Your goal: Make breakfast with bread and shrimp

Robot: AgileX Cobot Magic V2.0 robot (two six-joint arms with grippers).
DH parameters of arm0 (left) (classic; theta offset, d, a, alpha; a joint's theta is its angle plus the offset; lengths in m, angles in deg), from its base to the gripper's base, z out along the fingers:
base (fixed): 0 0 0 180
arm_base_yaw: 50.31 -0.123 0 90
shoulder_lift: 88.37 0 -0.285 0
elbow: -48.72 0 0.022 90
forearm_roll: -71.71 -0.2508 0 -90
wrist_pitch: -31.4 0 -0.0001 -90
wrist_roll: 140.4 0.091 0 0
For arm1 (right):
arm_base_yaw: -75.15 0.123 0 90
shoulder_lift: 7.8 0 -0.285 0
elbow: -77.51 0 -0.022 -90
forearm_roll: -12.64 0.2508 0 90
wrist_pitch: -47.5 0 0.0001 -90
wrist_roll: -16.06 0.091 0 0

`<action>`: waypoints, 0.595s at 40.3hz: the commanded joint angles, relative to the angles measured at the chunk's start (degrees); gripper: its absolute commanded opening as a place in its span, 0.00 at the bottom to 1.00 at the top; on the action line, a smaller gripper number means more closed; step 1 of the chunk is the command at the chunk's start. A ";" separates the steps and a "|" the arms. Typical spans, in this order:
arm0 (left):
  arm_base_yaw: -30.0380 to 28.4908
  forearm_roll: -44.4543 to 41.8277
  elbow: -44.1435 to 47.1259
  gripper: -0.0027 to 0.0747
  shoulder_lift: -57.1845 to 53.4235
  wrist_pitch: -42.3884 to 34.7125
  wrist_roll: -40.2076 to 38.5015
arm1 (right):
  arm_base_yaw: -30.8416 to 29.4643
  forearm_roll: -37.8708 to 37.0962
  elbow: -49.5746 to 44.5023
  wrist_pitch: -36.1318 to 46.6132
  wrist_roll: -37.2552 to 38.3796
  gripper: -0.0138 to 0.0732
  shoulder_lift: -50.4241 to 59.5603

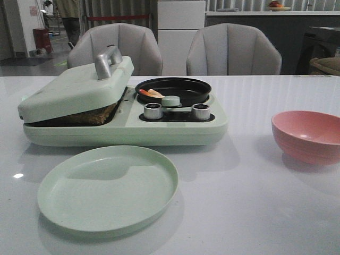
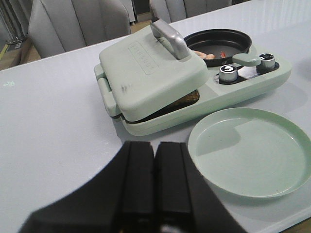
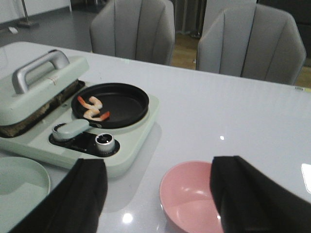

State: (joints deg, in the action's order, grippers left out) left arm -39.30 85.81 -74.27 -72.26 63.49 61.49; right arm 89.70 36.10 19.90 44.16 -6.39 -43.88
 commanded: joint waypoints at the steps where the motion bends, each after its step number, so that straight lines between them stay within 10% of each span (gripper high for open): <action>1: 0.40 1.05 -1.57 0.08 0.54 -4.82 -0.42 | 0.45 0.26 -0.53 4.41 -0.58 0.81 4.82; 12: 0.40 1.05 -1.57 0.08 0.54 -4.82 -0.42 | 0.45 0.94 -3.68 -1.23 -0.58 0.77 12.03; 24: 0.40 1.05 -1.57 0.08 0.54 -4.82 -0.42 | 0.45 0.89 -3.65 -2.28 -0.58 0.20 12.03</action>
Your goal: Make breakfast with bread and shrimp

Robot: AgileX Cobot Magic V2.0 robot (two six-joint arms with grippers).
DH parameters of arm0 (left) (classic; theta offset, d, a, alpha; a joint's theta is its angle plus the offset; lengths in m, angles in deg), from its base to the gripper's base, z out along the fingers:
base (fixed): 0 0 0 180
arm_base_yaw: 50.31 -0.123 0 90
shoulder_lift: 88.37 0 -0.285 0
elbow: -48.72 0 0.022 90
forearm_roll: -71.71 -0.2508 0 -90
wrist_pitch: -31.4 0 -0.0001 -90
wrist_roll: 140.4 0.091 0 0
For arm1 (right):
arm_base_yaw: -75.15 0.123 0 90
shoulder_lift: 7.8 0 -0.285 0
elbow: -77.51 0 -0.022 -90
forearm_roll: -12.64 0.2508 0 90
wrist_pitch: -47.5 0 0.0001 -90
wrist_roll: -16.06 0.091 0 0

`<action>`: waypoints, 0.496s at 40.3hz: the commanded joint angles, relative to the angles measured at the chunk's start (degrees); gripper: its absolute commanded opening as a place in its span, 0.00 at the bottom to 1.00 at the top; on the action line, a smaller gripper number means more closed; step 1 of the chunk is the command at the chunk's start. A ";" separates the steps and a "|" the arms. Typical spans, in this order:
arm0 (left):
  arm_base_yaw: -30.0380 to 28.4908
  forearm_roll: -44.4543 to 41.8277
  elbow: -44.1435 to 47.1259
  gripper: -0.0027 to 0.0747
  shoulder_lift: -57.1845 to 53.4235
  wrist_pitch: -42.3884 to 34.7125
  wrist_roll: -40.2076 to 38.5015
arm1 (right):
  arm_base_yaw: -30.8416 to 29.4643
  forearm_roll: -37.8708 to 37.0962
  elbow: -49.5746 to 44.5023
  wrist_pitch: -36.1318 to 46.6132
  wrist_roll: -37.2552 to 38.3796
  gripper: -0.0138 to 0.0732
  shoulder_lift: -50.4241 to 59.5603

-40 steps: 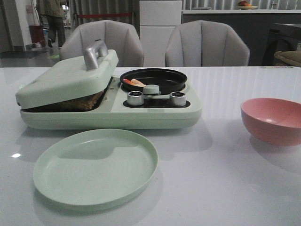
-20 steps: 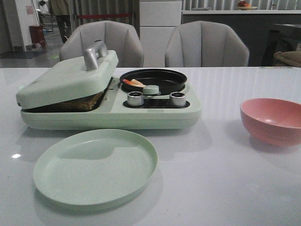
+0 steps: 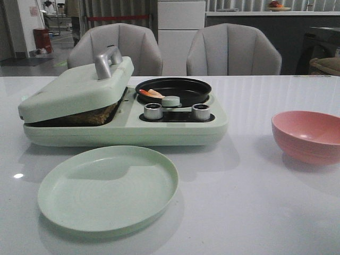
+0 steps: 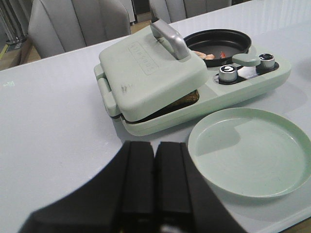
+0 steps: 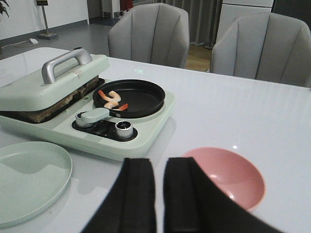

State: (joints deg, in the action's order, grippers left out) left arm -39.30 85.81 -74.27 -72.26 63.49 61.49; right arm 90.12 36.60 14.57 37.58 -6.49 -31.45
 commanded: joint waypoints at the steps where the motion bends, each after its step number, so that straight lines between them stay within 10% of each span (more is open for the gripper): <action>1: 0.40 1.05 -1.57 0.08 0.54 -4.82 -0.42 | 0.03 0.39 1.67 4.37 -0.48 0.16 -0.39; 20: 0.40 1.05 -1.57 0.08 0.54 -4.82 -0.42 | 0.03 0.87 1.67 4.17 -0.48 0.12 -0.39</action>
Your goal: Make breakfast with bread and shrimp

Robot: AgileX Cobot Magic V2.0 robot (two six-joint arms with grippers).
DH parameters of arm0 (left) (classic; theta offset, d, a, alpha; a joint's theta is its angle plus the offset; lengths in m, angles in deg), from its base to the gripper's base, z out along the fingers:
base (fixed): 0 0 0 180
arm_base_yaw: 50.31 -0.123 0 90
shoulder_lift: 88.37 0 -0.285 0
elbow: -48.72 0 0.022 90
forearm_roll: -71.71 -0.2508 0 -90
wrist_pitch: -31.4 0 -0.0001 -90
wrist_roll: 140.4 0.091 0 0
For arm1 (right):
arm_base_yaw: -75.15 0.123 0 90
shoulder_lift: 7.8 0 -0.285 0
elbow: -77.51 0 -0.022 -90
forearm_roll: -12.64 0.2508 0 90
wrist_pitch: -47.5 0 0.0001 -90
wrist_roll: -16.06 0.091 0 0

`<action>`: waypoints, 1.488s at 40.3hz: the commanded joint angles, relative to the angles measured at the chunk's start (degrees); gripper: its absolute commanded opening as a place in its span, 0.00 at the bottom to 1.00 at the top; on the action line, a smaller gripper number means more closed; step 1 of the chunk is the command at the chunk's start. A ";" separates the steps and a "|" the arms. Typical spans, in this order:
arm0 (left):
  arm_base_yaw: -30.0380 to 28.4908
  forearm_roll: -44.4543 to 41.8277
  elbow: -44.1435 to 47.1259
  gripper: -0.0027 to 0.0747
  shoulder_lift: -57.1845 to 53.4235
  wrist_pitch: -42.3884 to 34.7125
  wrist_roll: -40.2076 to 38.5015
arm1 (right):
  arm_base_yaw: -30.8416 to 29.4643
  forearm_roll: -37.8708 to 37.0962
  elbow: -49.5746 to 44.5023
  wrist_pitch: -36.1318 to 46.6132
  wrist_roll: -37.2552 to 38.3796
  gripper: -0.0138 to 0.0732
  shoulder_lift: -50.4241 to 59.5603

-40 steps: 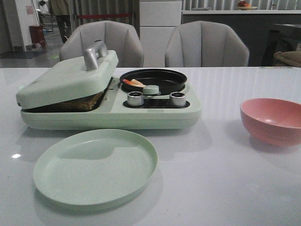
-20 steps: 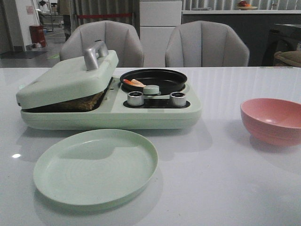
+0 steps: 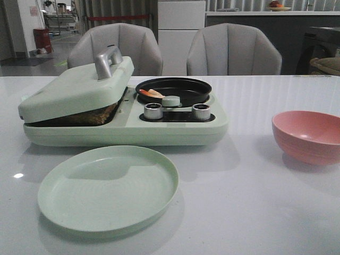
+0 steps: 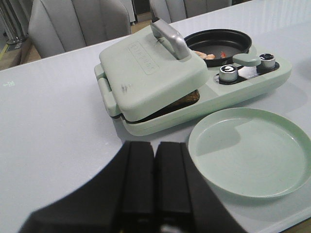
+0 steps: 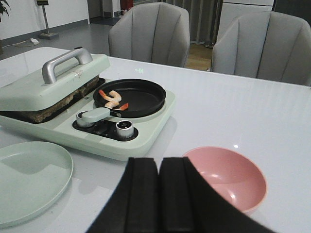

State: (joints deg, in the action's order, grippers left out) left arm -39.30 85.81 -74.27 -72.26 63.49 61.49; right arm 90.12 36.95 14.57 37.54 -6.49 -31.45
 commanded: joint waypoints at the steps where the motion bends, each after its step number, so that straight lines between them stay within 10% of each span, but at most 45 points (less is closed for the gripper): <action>1: 0.40 1.05 -1.57 0.08 0.54 -4.82 -0.42 | 0.03 0.51 1.67 4.21 -0.48 0.12 -0.39; 14: 0.30 -0.78 0.74 0.08 0.31 -5.79 -0.42 | 0.03 0.51 1.67 4.21 -0.48 0.12 -0.39; 29: -5.66 -10.60 15.87 0.08 -7.81 -27.72 -19.62 | 0.03 0.51 1.67 4.21 -0.48 0.12 -0.39; 60: -6.26 -10.54 22.22 0.08 -9.96 -33.41 -25.61 | 0.03 0.51 1.67 4.19 -0.48 0.12 -0.39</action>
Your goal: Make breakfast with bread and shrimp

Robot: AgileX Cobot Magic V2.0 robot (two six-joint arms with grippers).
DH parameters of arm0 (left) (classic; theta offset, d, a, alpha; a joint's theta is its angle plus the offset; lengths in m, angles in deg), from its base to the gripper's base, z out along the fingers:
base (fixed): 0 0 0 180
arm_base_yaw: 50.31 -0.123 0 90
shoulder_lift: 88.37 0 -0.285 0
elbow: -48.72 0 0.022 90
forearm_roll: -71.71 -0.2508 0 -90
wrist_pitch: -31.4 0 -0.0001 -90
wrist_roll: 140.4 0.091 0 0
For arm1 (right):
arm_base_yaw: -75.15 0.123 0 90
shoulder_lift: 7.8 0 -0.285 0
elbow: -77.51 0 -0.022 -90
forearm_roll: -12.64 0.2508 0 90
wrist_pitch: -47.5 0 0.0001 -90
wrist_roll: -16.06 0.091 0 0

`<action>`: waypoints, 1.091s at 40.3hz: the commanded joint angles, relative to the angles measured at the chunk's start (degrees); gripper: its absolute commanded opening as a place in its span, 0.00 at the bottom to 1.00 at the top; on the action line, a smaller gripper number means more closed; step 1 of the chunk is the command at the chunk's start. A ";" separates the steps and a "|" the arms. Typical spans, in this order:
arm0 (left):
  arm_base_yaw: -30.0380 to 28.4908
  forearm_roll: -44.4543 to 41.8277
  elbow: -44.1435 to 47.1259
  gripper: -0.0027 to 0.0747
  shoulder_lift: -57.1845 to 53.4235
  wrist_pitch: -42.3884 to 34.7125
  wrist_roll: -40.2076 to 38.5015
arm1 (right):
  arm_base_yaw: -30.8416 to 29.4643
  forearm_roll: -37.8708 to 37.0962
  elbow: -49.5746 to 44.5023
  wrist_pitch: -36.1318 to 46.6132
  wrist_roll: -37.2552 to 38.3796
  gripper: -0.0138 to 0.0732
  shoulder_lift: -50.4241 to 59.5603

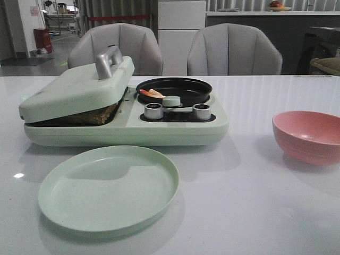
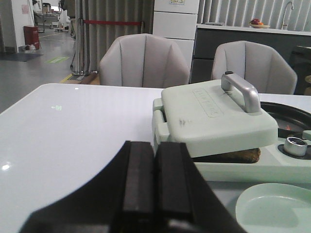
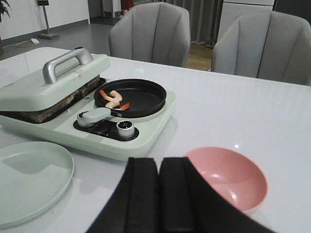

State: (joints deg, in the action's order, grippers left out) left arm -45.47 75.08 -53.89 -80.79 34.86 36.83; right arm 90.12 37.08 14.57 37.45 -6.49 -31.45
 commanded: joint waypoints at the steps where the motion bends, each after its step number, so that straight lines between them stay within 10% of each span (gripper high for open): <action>1: -0.10 0.18 1.85 0.08 -1.43 -4.79 -0.94 | 0.03 0.38 1.67 4.27 -0.48 0.12 -0.39; 44: -0.10 0.18 1.85 0.08 -1.43 -4.79 -0.94 | -5.25 -8.60 0.04 6.65 4.74 0.12 2.47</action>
State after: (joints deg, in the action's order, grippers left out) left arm -45.47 75.08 -53.89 -80.79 34.86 36.60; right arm 87.32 32.29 13.75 38.35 -5.07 -29.75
